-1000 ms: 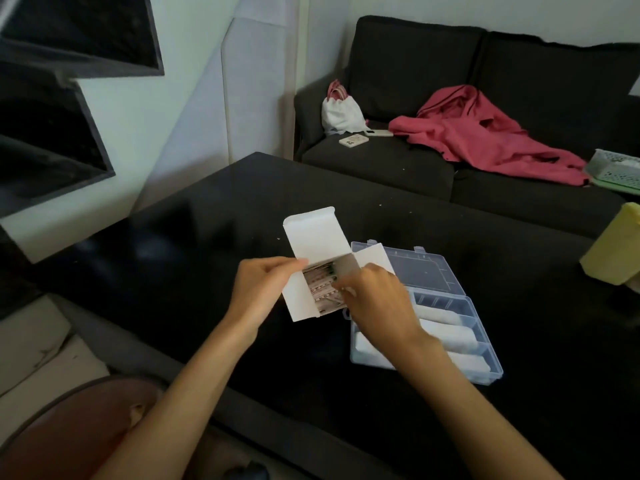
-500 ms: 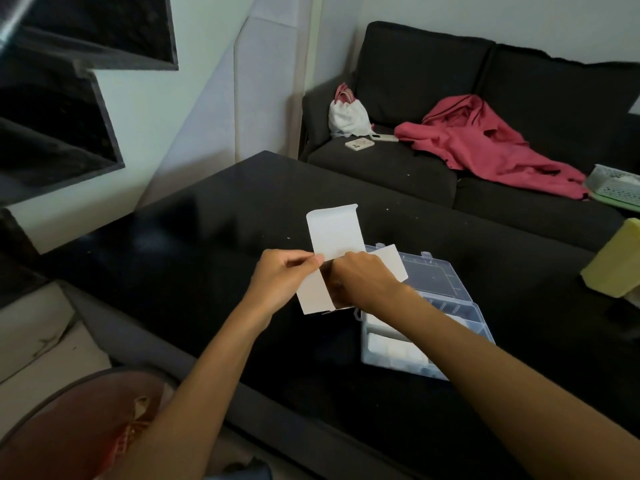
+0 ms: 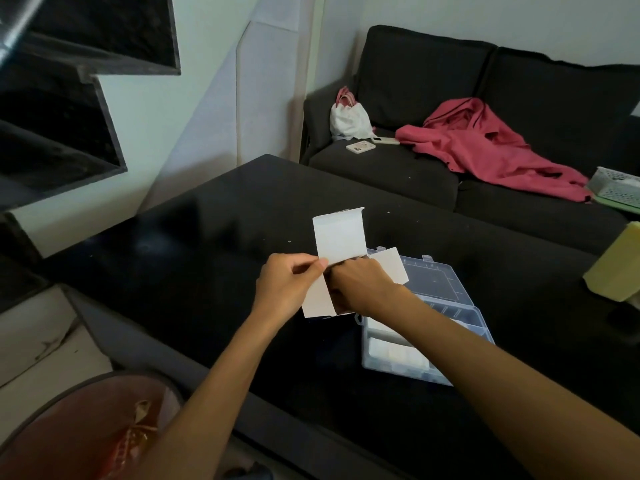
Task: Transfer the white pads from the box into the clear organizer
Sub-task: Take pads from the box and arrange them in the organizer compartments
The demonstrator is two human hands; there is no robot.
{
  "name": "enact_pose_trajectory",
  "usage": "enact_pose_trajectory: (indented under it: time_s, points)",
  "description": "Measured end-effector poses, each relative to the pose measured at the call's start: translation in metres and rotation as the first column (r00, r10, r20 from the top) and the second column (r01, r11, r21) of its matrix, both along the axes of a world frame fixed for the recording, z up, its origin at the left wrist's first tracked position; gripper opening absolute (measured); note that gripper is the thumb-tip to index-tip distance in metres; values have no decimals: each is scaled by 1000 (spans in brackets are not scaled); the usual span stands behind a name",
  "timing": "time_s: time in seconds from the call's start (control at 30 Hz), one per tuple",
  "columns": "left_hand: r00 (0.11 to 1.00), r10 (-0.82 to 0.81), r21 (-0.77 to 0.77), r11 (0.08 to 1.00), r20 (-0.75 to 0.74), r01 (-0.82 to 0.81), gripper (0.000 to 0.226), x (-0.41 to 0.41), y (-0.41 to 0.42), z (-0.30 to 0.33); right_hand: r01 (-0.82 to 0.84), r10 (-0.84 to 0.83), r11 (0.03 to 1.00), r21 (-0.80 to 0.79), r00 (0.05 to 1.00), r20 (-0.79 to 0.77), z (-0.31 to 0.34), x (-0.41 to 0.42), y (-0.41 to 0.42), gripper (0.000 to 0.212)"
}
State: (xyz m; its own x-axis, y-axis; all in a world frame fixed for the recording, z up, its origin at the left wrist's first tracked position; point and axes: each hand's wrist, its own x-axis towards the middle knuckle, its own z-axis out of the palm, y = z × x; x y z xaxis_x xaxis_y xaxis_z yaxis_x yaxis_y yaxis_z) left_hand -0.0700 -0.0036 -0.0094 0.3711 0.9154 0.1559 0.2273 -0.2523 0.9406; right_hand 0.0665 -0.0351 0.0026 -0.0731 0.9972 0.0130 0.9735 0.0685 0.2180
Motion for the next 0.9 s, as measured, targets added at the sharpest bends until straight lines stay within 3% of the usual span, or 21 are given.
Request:
enact_pose_trajectory:
  time_s: [0.2,0.33,0.47,0.57,0.67,0.8,0.9]
  points:
    - [992,123,155,981,-11,-120,20,1,-3,0,-77,78,996,-46,997,29,19,-2,-10,28]
    - [974,219,215,955,-55,-203,20,-2,0,2,-146,141,987,69,988,69,30,0,-20,24]
    - [974,213,141,970,-80,-200,21,-8,11,-4,-166,181,961,222,982,-53,27,9,-30,27]
    - [975,204,95,976,-86,-196,21,-9,15,-8,-44,113,963,268,962,-250,17,13,-39,31]
    - [976,201,77,978,-85,-194,22,-7,14,-9,133,16,959,249,854,-519,8,15,-42,31]
    - [986,147,39,989,-77,-145,23,-6,14,-9,255,-110,963,84,660,-743,7,15,-37,23]
    - [973,198,54,980,-121,-193,25,-8,15,-8,236,-131,970,-48,353,-926,17,12,-38,18]
